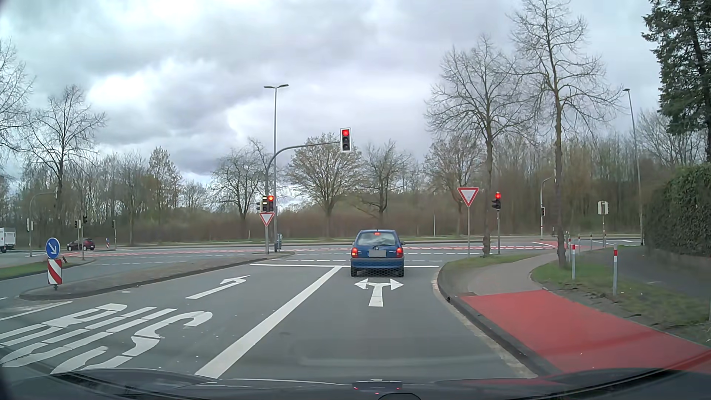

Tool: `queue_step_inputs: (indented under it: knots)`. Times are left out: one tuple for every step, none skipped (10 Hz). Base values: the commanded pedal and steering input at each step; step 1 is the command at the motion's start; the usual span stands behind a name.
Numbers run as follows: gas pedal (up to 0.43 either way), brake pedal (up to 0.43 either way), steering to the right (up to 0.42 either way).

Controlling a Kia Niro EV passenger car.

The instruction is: Follow the waypoints while adhering to traffic rules and regulations

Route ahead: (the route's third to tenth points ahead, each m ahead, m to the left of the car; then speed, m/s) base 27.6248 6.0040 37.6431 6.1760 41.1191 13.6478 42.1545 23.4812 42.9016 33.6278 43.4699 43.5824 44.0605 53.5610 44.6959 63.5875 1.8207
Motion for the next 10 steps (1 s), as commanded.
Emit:
queue_step_inputs:
  knots:
    - [0.0,0.0,0.005]
    - [0.0,0.0,0.005]
    - [0.0,0.0,0.005]
    - [0.0,0.0,0.005]
    - [0.0,0.0,0.005]
    - [0.0,0.0,0.005]
    - [0.0,0.0,0.005]
    - [0.0,0.0,0.005]
    - [0.0,0.0,0.005]
    - [0.0,0.0,0.005]
